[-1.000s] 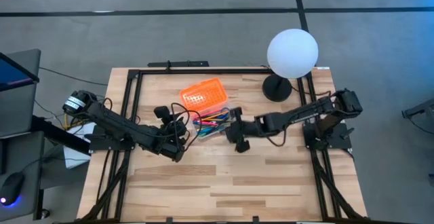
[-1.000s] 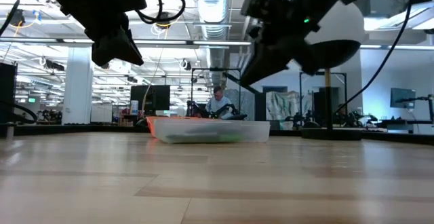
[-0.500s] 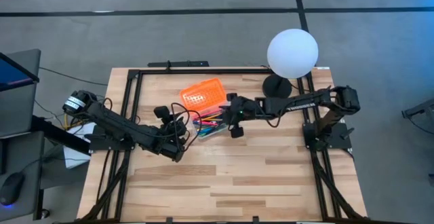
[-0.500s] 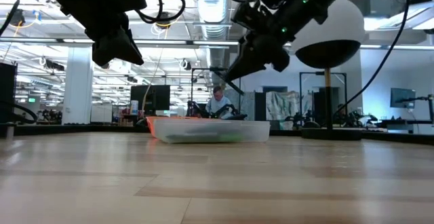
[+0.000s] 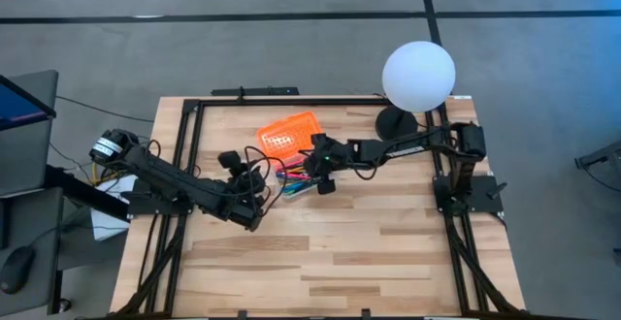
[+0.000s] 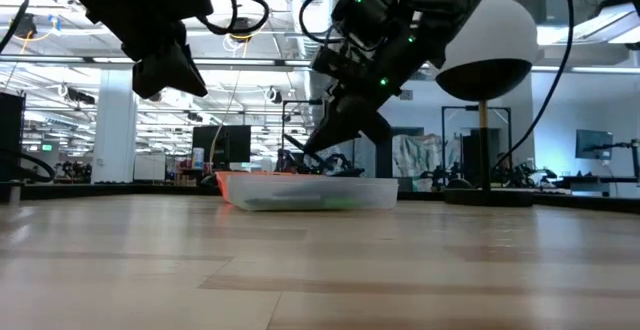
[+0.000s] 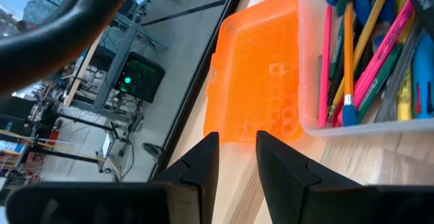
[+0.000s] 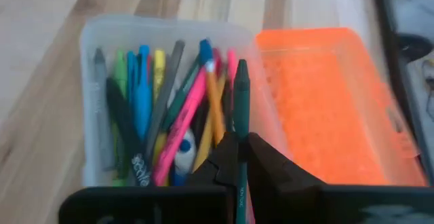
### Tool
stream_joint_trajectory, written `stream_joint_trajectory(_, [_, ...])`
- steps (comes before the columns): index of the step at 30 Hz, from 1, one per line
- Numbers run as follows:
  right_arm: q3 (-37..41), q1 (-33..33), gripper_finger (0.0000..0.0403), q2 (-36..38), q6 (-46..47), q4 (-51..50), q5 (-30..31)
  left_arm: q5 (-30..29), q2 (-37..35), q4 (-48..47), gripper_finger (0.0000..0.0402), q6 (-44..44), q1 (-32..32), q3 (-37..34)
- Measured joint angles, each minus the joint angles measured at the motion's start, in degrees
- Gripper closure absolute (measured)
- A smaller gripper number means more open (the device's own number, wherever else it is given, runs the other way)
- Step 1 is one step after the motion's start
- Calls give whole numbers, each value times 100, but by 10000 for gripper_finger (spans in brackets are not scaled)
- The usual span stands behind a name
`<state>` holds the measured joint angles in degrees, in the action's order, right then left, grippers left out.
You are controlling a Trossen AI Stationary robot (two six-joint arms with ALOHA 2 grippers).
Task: Pick & place school supplies into a supply box
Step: Put the green crayon into the supply box, then close the supply box
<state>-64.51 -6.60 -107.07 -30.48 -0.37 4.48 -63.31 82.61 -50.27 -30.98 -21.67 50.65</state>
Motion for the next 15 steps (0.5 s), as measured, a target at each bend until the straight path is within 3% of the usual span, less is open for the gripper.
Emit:
stream_joint_trajectory(5, [-16, -29, 378, -12, 43, -135, -170, 0, 0, -103, 308, -134, 0, 0])
stream_joint_trajectory(15, [-17, -58, 281, -6, 199, -222, -325, 2, 0, -135, 308, -173, 0, -35])
